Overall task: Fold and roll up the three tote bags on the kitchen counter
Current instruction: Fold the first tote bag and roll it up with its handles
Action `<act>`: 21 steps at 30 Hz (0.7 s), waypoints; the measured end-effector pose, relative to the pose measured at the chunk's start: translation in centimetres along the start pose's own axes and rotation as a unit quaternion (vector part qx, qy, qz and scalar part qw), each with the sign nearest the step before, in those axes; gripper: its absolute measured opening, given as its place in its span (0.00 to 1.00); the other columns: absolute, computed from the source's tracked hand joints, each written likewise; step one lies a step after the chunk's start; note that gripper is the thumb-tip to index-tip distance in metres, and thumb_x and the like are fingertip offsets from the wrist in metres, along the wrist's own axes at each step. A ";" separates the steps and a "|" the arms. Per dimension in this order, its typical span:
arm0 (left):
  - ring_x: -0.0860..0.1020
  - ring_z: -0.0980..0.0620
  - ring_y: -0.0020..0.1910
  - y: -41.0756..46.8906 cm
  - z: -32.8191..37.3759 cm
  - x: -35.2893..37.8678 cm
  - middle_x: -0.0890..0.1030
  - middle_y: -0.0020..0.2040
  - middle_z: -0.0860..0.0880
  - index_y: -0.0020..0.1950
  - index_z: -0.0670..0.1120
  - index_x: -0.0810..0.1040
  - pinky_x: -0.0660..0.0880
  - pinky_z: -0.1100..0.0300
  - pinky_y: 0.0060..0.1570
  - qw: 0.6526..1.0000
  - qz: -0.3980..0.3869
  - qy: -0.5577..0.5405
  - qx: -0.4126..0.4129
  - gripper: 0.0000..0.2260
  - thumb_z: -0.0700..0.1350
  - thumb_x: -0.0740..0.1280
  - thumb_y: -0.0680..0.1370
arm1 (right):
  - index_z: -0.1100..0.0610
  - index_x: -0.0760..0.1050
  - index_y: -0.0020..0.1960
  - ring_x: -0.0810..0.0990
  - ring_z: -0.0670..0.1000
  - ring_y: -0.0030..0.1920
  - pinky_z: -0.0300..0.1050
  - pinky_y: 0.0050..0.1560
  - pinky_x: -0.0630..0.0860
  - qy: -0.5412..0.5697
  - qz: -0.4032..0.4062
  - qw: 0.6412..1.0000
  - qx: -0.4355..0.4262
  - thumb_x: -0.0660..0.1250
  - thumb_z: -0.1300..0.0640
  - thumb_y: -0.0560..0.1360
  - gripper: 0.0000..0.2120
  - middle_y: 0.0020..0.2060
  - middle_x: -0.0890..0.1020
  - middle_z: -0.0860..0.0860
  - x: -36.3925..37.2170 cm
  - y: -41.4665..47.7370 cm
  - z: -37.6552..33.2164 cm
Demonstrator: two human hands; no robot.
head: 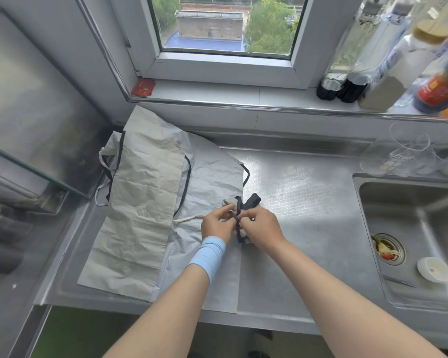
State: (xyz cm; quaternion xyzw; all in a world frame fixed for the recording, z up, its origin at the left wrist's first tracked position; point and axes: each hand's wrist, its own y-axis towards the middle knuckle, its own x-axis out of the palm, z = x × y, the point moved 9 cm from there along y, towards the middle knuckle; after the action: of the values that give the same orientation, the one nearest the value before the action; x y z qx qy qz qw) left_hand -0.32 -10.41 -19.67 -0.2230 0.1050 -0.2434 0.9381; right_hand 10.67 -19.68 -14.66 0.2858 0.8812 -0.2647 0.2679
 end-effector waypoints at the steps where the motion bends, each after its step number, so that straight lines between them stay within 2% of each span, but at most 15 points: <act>1: 0.84 0.49 0.44 -0.1 0.4 0.1 0.85 0.45 0.50 0.45 0.57 0.84 0.81 0.51 0.49 0.999 -0.004 0.030 0.012 0.18 0.33 0.67 0.69 | 0.51 0.84 0.39 0.79 0.51 0.46 0.48 0.49 0.78 -0.001 -0.004 1.000 -0.008 0.66 0.57 0.70 0.07 0.37 0.81 0.50 0.1 -0.1 -0.2; 4: 0.80 0.57 0.43 -0.6 1.9 0.4 0.82 0.48 0.53 0.48 0.52 0.85 0.77 0.61 0.54 0.991 -0.011 0.124 0.057 0.12 0.36 0.70 0.71 | 0.49 0.81 0.36 0.77 0.52 0.45 0.44 0.46 0.76 -0.043 -0.023 0.998 -0.034 0.71 0.53 0.66 0.01 0.36 0.77 0.50 0.7 0.2 -0.2; 8: 0.73 0.62 0.38 -0.9 4.0 1.0 0.69 0.47 0.53 0.51 0.50 0.85 0.72 0.74 0.45 0.952 -0.053 0.254 0.160 0.12 0.38 0.73 0.70 | 0.40 0.74 0.32 0.75 0.53 0.49 0.45 0.44 0.74 -0.057 -0.038 0.997 -0.040 0.69 0.54 0.66 0.10 0.40 0.72 0.46 1.5 0.7 0.5; 12: 0.74 0.56 0.39 -0.9 5.4 1.8 0.74 0.48 0.53 0.47 0.46 0.85 0.71 0.67 0.45 0.901 -0.114 0.350 0.228 0.04 0.41 0.73 0.73 | 0.40 0.71 0.26 0.73 0.53 0.47 0.38 0.41 0.63 -0.024 -0.028 0.999 -0.037 0.67 0.59 0.69 0.18 0.37 0.71 0.46 1.3 0.8 0.8; 14: 0.74 0.55 0.40 -0.5 5.3 2.1 0.75 0.48 0.52 0.45 0.43 0.84 0.69 0.68 0.46 0.878 -0.127 0.395 0.237 0.05 0.44 0.73 0.74 | 0.41 0.72 0.27 0.71 0.51 0.46 0.35 0.40 0.61 -0.019 -0.025 0.999 -0.043 0.66 0.60 0.69 0.17 0.36 0.71 0.46 1.0 0.9 1.0; 16: 0.74 0.55 0.42 0.0 5.2 2.3 0.73 0.48 0.52 0.45 0.43 0.83 0.69 0.68 0.47 0.870 -0.138 0.416 0.224 0.07 0.46 0.71 0.76 | 0.44 0.75 0.33 0.71 0.49 0.48 0.33 0.42 0.62 -0.019 -0.014 0.999 -0.048 0.65 0.61 0.70 0.13 0.38 0.72 0.44 0.6 0.9 1.1; 18: 0.76 0.53 0.44 0.4 5.1 2.5 0.71 0.49 0.54 0.47 0.45 0.82 0.71 0.64 0.50 0.871 -0.146 0.424 0.200 0.07 0.47 0.68 0.78 | 0.48 0.78 0.43 0.73 0.48 0.48 0.36 0.46 0.67 -0.009 0.013 0.998 -0.057 0.65 0.63 0.71 0.10 0.40 0.75 0.43 0.0 0.8 1.3; 21: 0.77 0.50 0.48 0.8 4.7 3.2 0.70 0.53 0.52 0.49 0.46 0.81 0.72 0.58 0.53 0.851 -0.156 0.471 0.174 0.09 0.50 0.64 0.80 | 0.49 0.71 0.50 0.75 0.49 0.46 0.40 0.45 0.70 0.011 0.040 0.996 -0.081 0.66 0.65 0.71 0.14 0.41 0.77 0.44 -0.9 0.5 1.4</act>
State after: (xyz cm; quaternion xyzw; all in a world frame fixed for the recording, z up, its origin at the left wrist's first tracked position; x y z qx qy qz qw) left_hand 4.21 -9.61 -16.18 0.0713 0.4539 -0.4762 0.7497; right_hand 12.06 -20.51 -15.24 0.3015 0.8903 -0.1785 0.2909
